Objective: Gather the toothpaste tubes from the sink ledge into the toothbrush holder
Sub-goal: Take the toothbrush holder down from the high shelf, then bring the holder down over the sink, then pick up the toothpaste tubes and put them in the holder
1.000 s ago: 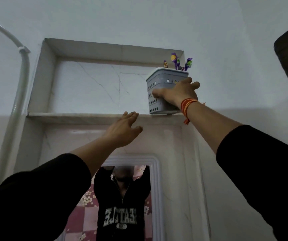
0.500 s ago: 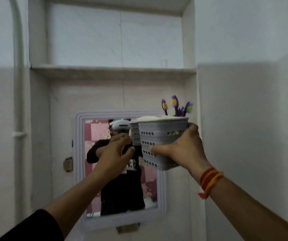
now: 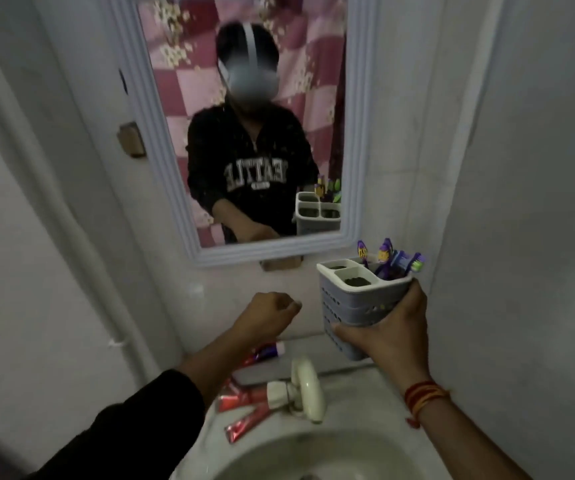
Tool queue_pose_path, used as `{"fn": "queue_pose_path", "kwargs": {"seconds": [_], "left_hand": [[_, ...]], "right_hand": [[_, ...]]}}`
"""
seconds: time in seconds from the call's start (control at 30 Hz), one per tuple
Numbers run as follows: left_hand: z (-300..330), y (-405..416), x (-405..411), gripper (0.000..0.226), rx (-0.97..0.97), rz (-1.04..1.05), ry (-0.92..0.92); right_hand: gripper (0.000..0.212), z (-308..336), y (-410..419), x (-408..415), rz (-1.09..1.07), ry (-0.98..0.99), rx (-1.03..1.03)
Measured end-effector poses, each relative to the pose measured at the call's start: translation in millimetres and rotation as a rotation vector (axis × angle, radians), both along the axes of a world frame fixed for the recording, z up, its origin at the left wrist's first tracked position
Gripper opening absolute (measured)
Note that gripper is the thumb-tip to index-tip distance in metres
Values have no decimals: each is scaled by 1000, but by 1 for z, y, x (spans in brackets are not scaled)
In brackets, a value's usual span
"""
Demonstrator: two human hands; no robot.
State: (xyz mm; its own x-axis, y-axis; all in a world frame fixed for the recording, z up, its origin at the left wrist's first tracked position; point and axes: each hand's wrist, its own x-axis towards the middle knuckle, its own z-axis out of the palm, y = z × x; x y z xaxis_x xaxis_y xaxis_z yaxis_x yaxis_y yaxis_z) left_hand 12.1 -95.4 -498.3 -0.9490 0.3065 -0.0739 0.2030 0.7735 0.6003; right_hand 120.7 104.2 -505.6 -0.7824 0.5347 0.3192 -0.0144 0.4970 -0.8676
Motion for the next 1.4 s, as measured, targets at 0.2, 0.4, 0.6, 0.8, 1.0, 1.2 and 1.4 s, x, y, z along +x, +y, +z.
{"fn": "queue_pose_path", "kwargs": {"seconds": [0.2, 0.4, 0.6, 0.8, 1.0, 1.2, 1.4], "left_hand": [[-67, -6, -37, 44, -288, -77, -229], [-97, -14, -55, 34, -536, -272, -279], [-114, -35, -60, 33, -702, -356, -288], [-119, -61, -62, 36, -809, -477, -223], [-135, -86, -62, 31, -819, -498, -167], [-143, -104, -56, 27, -743, -577, -76], [-149, -110, -54, 21, -589, -608, 1]], "right_hand": [[152, -99, -16, 5, -33, -140, -55], [148, -157, -29, 14, -57, -234, -109], [119, -182, -34, 15, -33, -232, -140], [111, -190, -38, 19, 32, -214, -159], [114, -189, -42, 23, 61, -150, -188], [103, -200, -37, 29, 53, -205, -171], [96, -201, -39, 33, 21, -226, -199]]}}
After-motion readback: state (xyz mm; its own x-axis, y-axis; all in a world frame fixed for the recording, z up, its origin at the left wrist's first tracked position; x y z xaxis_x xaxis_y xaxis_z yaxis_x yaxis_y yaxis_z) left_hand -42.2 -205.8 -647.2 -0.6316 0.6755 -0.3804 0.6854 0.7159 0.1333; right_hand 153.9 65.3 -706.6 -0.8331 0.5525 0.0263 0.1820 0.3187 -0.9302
